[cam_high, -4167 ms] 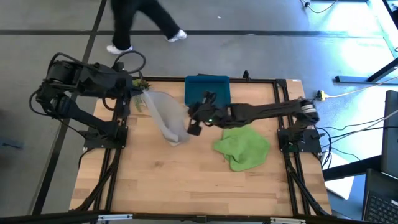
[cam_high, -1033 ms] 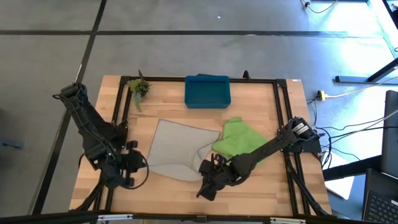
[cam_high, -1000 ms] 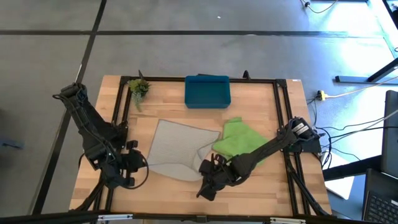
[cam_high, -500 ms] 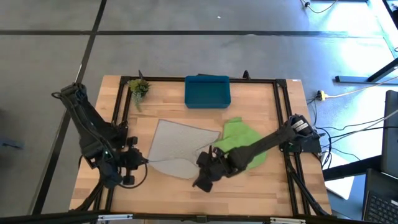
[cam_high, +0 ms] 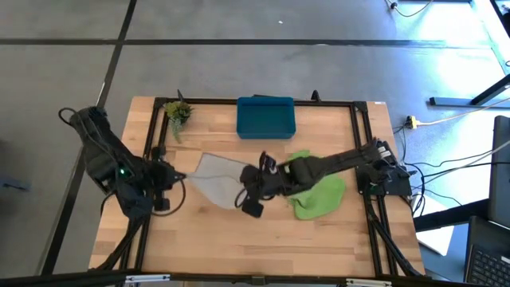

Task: Roll microfiber towels into tight, uniform cylinder then place into a basket
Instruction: Roll the gray microfiber cloth

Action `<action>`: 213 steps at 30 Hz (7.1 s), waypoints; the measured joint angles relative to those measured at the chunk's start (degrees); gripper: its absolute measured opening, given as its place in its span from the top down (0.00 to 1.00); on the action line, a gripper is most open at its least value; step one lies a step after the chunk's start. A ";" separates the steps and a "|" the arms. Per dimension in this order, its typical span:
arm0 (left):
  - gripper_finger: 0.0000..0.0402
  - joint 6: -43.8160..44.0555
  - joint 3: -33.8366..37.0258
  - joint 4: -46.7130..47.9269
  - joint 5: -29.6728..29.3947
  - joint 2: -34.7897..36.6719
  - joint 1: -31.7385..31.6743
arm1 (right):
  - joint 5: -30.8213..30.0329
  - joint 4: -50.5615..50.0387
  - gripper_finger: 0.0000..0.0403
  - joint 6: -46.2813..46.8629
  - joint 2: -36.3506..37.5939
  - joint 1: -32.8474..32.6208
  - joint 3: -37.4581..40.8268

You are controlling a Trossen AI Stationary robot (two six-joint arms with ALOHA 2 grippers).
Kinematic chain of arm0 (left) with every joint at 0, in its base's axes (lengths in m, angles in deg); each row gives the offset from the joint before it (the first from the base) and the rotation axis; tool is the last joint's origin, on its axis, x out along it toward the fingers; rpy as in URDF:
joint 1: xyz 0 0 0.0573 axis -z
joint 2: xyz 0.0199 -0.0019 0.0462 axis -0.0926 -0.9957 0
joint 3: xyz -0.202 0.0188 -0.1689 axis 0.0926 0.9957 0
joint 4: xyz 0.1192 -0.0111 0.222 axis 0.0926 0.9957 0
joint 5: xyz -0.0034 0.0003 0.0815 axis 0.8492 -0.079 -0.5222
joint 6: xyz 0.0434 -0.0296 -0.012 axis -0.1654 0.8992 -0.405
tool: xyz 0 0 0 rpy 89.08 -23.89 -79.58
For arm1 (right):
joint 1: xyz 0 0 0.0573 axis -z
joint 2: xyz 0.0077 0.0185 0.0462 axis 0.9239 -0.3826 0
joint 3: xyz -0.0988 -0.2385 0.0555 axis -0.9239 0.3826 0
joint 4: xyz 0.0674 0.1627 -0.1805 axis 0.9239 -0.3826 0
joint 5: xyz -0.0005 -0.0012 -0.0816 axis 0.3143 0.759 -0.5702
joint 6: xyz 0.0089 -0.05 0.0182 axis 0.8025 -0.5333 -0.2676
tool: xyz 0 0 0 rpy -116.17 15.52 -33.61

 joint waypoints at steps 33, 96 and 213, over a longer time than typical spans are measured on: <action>1.00 -18.27 -18.14 6.29 13.03 3.12 -20.48 | -11.21 -27.28 0.99 2.12 -0.04 3.09 -15.68; 1.00 22.75 36.76 -24.68 14.67 0.50 -3.53 | -1.37 -29.94 0.99 22.44 -24.95 -4.37 -14.79; 0.79 4.85 51.73 -60.63 31.59 0.54 -8.79 | -16.00 -13.19 0.55 16.90 -20.55 0.03 2.62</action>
